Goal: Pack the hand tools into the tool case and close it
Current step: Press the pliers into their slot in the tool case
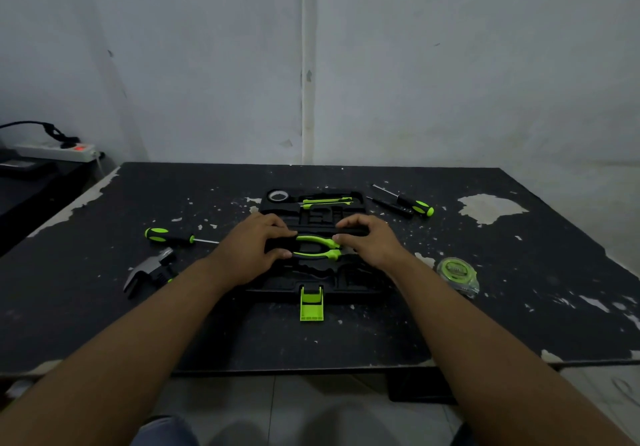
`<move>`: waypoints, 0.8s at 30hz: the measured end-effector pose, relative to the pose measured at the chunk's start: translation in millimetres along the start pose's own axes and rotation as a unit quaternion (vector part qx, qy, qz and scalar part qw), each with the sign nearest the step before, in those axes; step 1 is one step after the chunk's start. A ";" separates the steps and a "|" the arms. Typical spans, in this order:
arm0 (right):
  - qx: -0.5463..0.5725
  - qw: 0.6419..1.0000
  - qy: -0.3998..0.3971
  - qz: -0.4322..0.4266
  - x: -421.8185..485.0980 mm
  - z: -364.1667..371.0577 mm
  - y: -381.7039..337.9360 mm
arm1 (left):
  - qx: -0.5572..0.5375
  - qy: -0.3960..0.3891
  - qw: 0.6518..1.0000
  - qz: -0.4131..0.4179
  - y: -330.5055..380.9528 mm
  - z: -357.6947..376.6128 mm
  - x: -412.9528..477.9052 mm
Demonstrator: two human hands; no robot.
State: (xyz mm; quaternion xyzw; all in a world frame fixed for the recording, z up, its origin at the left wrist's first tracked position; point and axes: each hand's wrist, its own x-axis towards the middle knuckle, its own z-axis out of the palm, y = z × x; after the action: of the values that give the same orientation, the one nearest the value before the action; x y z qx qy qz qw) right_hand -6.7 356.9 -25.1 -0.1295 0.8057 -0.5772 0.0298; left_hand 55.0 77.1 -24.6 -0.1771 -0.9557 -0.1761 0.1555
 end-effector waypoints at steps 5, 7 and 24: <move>0.007 1.000 0.005 -0.009 0.6 1.2 0.2 | -0.015 0.005 1.000 -0.015 -0.9 1.6 3.3; -0.002 1.000 0.009 -0.013 0.5 1.4 -0.7 | -0.012 0.005 1.000 -0.018 -1.1 1.7 4.1; -0.026 0.999 -0.026 0.039 5.1 0.9 -9.9 | 0.069 -0.027 0.995 -0.068 17.5 6.4 1.0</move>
State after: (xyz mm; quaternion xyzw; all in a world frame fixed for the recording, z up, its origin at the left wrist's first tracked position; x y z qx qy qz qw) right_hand -9.7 351.9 -15.6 -0.1132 0.8239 -0.5509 0.0696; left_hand 59.4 95.2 -25.0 -0.1055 -0.9792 -0.1148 0.1297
